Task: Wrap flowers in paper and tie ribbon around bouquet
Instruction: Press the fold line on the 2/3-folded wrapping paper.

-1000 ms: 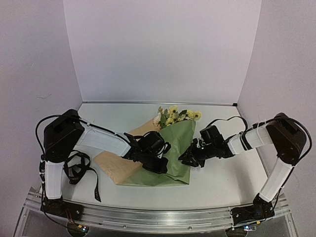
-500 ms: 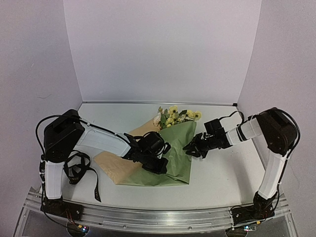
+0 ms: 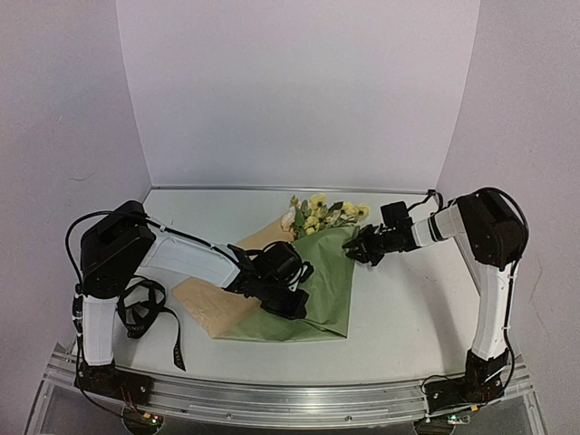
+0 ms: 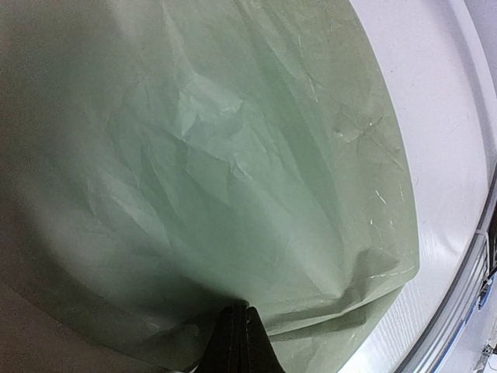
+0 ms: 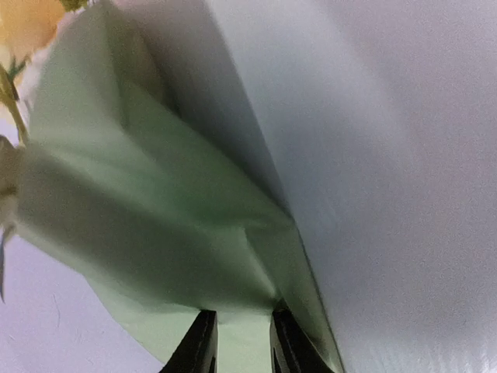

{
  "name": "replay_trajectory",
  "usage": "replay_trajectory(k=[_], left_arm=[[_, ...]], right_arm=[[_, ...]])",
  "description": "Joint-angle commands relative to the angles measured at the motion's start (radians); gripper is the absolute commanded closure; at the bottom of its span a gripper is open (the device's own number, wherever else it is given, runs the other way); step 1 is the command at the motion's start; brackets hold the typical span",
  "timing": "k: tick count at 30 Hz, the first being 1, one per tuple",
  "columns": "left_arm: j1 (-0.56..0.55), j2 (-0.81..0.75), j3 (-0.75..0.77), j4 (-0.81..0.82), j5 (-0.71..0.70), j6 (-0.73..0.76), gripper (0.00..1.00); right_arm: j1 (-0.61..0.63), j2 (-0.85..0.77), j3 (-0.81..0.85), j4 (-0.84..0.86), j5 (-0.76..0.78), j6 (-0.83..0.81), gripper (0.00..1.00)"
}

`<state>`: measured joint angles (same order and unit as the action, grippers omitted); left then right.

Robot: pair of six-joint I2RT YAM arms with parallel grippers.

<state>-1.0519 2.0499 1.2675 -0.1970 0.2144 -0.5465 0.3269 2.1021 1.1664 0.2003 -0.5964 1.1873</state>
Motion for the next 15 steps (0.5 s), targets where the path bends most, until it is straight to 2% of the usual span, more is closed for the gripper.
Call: replay_trajectory(k=[1, 10, 15], left_arm=[[0.004, 0.01, -0.007, -0.011, -0.003, 0.025, 1.0], [0.004, 0.0, -0.011, -0.016, -0.008, 0.036, 1.0], [0.005, -0.009, 0.006, -0.03, -0.022, 0.047, 1.0]], right_arm=[[-0.046, 0.056, 0.088, 0.005, 0.027, 0.022, 0.74], [-0.098, 0.139, 0.256, -0.028, 0.044, 0.039, 0.73], [-0.135, 0.126, 0.328, -0.085, 0.029, 0.022, 0.73]])
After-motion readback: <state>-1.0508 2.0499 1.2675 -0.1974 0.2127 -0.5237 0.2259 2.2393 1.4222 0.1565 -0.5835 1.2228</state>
